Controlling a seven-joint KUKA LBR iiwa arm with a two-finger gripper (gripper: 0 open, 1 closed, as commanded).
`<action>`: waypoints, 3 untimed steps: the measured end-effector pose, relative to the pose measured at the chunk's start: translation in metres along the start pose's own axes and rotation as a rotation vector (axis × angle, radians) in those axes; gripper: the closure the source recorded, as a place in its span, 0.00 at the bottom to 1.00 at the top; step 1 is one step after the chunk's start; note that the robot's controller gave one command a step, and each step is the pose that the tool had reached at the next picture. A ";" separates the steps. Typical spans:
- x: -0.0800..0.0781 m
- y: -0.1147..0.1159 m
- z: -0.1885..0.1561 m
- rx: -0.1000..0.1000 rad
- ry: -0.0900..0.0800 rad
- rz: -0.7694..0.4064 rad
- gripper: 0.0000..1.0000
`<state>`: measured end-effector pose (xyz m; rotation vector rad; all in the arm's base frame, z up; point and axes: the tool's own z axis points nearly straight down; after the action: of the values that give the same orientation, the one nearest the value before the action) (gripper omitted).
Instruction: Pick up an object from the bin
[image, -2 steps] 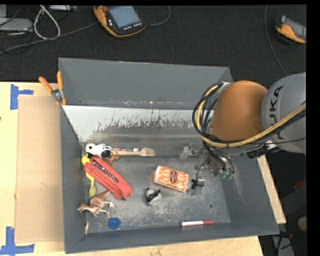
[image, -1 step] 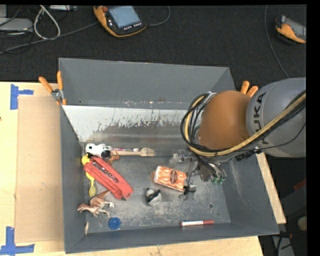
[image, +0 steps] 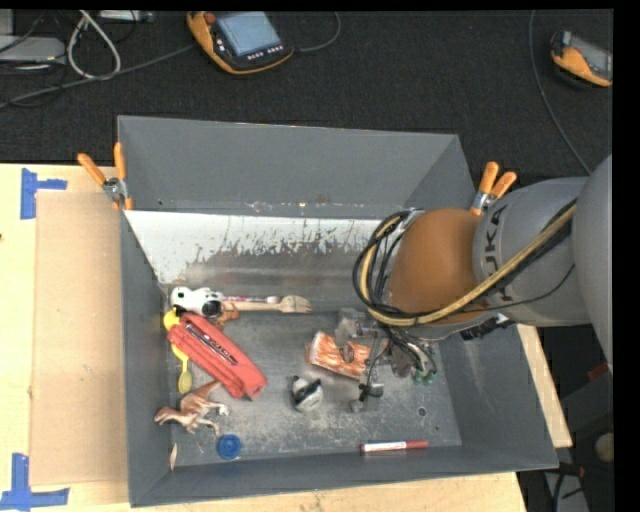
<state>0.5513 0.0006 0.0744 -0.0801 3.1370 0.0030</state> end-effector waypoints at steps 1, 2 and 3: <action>-0.001 -0.031 0.004 -0.002 -0.010 0.263 1.00; -0.001 -0.031 0.004 -0.001 -0.010 0.262 1.00; -0.001 -0.035 -0.034 -0.001 -0.005 0.143 1.00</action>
Offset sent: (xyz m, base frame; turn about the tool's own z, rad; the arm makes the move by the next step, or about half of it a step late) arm 0.0000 0.0000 0.0000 0.0000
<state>0.5537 -0.0348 0.1082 0.1438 3.1302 0.0049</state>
